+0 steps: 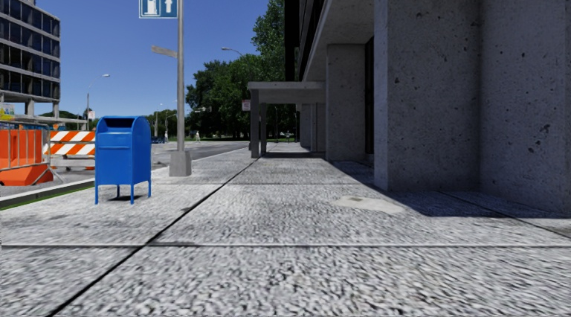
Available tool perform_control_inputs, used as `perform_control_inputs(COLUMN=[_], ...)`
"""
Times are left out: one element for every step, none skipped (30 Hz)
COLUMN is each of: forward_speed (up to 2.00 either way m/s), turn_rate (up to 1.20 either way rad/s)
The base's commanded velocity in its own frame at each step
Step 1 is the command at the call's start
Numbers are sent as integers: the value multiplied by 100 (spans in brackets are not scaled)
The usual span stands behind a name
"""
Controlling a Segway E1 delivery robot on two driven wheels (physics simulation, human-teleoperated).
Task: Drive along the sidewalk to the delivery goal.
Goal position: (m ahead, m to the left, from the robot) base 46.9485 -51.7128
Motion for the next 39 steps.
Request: perform_control_inputs(forward_speed=[200,200,200,200,200,200,200,200,200,200,200,200,200,200,200,200,200,200,200,200,200,200,200,200,200,200,200,200,200,200,200,200,200,200,200,200,200,200,200], turn_rate=[0,0,0,0,0,0,0,0,0,0,0,0,0,0,0,0,0,0,0,0,0,0,0,0,0,0,0,0,0,0,0,0,0,0,0,0,0,0,0])
